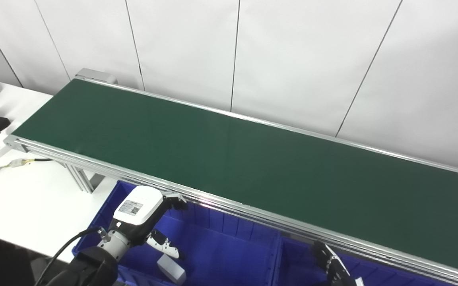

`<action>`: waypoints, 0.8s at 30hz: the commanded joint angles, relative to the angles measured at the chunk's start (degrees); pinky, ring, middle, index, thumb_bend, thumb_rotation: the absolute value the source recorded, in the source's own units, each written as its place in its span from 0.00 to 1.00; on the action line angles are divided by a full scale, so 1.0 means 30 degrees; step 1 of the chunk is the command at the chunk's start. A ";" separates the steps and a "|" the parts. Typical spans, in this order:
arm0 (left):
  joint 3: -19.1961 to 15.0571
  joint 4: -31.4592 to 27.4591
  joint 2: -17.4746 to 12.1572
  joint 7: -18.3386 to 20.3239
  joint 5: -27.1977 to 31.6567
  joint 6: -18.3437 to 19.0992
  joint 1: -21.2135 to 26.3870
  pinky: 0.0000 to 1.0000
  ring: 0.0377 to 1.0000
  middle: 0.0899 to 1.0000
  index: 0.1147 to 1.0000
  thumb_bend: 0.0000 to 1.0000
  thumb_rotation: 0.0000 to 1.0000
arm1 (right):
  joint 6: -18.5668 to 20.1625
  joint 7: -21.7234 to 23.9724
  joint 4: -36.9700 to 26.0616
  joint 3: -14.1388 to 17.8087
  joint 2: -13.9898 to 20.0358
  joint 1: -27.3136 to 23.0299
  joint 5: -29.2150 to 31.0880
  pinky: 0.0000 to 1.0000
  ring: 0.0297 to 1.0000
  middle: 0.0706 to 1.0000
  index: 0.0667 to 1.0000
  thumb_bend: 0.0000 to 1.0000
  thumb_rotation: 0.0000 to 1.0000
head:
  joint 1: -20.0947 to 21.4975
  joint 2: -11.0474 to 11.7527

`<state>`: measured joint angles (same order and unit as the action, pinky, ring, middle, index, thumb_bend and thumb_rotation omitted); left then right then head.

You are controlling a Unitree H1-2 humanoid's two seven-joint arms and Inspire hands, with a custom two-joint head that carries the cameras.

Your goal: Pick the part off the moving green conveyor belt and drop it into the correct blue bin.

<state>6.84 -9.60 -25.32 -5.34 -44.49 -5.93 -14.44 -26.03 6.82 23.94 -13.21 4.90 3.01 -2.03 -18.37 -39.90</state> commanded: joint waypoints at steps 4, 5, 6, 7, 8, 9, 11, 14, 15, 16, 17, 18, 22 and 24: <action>-0.0087 -0.2829 0.0458 0.0750 0.4248 -0.1716 -0.0215 0.52 0.60 0.61 0.61 1.00 0.39 | -0.0298 0.0039 -0.0459 0.0043 -0.0190 -0.0226 -0.0019 0.88 0.88 0.84 0.86 0.85 1.00 | 0.0181 -0.0026; 0.0085 -0.3397 0.0750 0.0983 0.5052 -0.1848 -0.0269 0.53 0.60 0.62 0.61 1.00 0.40 | -0.0298 -0.0017 -0.0474 0.0031 -0.0214 -0.0228 -0.0094 0.88 0.88 0.84 0.86 0.86 1.00 | 0.0494 -0.0067; 0.0266 -0.3872 0.1056 0.1159 0.5550 -0.1954 -0.0309 0.54 0.61 0.62 0.61 1.00 0.41 | -0.0298 -0.0055 -0.0480 0.0021 -0.0239 -0.0233 -0.0136 0.88 0.88 0.84 0.86 0.87 1.00 | 0.0627 -0.0072; 0.0442 -0.4114 0.1340 0.1250 0.5914 -0.2169 -0.0325 0.55 0.61 0.63 0.61 1.00 0.44 | -0.0298 -0.0046 -0.0454 0.0008 -0.0260 -0.0253 -0.0129 0.88 0.88 0.84 0.86 0.87 1.00 | 0.0793 -0.0077; 0.0596 -0.4245 0.1636 0.1321 0.6226 -0.2361 -0.0339 0.55 0.62 0.63 0.61 1.00 0.44 | -0.0296 -0.0057 -0.0411 -0.0012 -0.0298 -0.0277 -0.0142 0.88 0.88 0.85 0.86 0.87 1.00 | 0.1211 -0.0109; 0.0649 -0.4288 0.1838 0.1392 0.6415 -0.2518 -0.0350 0.56 0.62 0.64 0.61 1.00 0.45 | -0.0294 -0.0066 -0.0381 -0.0027 -0.0322 -0.0293 -0.0154 0.88 0.88 0.85 0.86 0.87 1.00 | 0.1211 -0.0109; 0.1009 -0.4062 0.2639 0.1246 0.6745 -0.3393 -0.0341 0.56 0.63 0.65 0.62 1.00 0.47 | -0.0293 -0.0104 -0.0345 -0.0071 -0.0408 -0.0317 -0.0188 0.89 0.88 0.85 0.86 0.87 1.00 | 0.1688 -0.0115; 0.1452 -0.2862 0.3746 0.0883 0.7060 -0.4855 -0.0171 0.56 0.64 0.66 0.62 1.00 0.50 | -0.0296 -0.0191 -0.0358 -0.0186 -0.0510 -0.0326 -0.0294 0.88 0.88 0.85 0.86 0.86 1.00 | 0.2852 -0.0043; 0.1491 -0.2492 0.4025 0.0834 0.7150 -0.5208 -0.0130 0.57 0.64 0.66 0.63 1.00 0.51 | -0.0297 -0.0229 -0.0351 -0.0216 -0.0536 -0.0332 -0.0336 0.88 0.88 0.84 0.86 0.85 1.00 | 0.2852 -0.0043; 0.1559 -0.2022 0.4392 0.0755 0.7215 -0.5562 -0.0081 0.57 0.64 0.66 0.63 1.00 0.51 | -0.0297 -0.0279 -0.0318 -0.0260 -0.0574 -0.0338 -0.0402 0.88 0.88 0.84 0.86 0.85 1.00 | 0.3425 0.0013; 0.1607 -0.1548 0.4751 0.0693 0.7230 -0.5901 -0.0027 0.58 0.65 0.67 0.63 1.00 0.51 | -0.0298 -0.0319 -0.0283 -0.0297 -0.0620 -0.0335 -0.0455 0.87 0.88 0.84 0.86 0.85 1.00 | 0.3707 0.0050; 0.1671 -0.0907 0.5125 0.0589 0.7292 -0.6300 0.0075 0.58 0.65 0.67 0.63 1.00 0.51 | -0.0299 -0.0315 -0.0246 -0.0328 -0.0679 -0.0319 -0.0464 0.87 0.88 0.84 0.86 0.84 1.00 | 0.4070 0.0104; 0.1940 0.1081 0.6057 0.0164 0.7920 -0.6970 0.0397 0.60 0.67 0.68 0.64 1.00 0.51 | -0.0299 -0.0645 -0.0091 -0.0523 -0.0911 -0.0314 -0.0792 0.88 0.88 0.84 0.85 0.85 1.00 | 0.5175 0.0121; 0.2291 0.2148 0.6355 -0.0424 0.8191 -0.6989 0.0643 0.61 0.67 0.69 0.65 1.00 0.52 | -0.0298 -0.0948 0.0003 -0.0684 -0.1060 -0.0370 -0.0987 0.87 0.88 0.84 0.85 0.84 1.00 | 0.5839 0.0065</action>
<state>13.29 -3.53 -6.70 -4.34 -21.14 -24.78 -13.64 -26.03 4.84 24.54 -14.83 2.66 2.89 -4.60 -0.81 -39.64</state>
